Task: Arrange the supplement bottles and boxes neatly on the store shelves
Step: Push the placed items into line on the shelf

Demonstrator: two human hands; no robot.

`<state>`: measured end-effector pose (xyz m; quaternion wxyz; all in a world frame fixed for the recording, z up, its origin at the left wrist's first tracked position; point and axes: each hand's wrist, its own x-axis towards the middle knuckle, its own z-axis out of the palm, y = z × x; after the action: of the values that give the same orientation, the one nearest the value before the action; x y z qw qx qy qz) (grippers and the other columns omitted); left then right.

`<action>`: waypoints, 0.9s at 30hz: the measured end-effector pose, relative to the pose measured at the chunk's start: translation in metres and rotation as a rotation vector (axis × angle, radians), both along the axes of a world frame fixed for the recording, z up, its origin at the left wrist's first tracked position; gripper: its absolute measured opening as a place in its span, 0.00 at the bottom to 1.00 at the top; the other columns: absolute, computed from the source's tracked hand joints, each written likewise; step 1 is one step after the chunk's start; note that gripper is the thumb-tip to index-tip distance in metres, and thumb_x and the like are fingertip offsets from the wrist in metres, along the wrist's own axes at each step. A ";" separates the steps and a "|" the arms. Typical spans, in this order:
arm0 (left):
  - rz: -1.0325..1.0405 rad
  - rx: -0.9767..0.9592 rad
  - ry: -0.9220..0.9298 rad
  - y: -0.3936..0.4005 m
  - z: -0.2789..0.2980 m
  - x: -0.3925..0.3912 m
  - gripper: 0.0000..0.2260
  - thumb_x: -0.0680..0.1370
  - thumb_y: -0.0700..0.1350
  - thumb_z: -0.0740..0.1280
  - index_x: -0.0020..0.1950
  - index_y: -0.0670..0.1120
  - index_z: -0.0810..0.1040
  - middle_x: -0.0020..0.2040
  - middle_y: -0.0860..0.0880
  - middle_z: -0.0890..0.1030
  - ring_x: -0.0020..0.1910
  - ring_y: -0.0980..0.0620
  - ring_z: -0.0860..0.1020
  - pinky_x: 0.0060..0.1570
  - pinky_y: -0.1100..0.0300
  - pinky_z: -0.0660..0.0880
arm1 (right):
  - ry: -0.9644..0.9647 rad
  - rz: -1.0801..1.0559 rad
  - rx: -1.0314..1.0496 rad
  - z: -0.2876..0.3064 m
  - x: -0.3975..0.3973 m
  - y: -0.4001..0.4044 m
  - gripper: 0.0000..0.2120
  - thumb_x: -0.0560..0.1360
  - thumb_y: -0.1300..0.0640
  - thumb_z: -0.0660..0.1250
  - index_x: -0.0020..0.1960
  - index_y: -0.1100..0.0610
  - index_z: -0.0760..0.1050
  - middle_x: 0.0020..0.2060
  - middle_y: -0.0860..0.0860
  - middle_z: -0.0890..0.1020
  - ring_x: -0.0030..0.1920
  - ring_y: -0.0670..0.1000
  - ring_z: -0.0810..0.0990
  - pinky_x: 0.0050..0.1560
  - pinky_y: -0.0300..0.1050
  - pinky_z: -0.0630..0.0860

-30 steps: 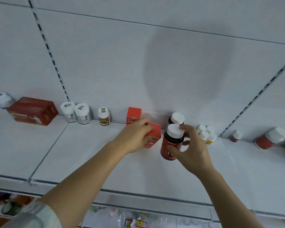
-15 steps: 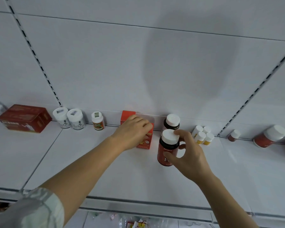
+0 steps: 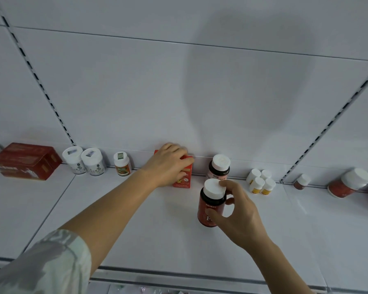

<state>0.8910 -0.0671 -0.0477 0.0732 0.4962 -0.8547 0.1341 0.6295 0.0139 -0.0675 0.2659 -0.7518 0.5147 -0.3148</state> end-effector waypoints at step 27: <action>0.106 0.011 0.001 0.005 -0.002 0.011 0.19 0.75 0.52 0.71 0.63 0.45 0.78 0.62 0.47 0.77 0.61 0.44 0.74 0.56 0.49 0.75 | 0.003 -0.013 -0.061 0.000 0.002 0.000 0.32 0.68 0.55 0.79 0.67 0.47 0.69 0.57 0.39 0.75 0.53 0.45 0.75 0.49 0.23 0.68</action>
<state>0.9016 -0.0621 -0.0498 0.0636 0.5412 -0.8279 0.1327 0.6311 0.0140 -0.0674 0.2398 -0.7568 0.5102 -0.3310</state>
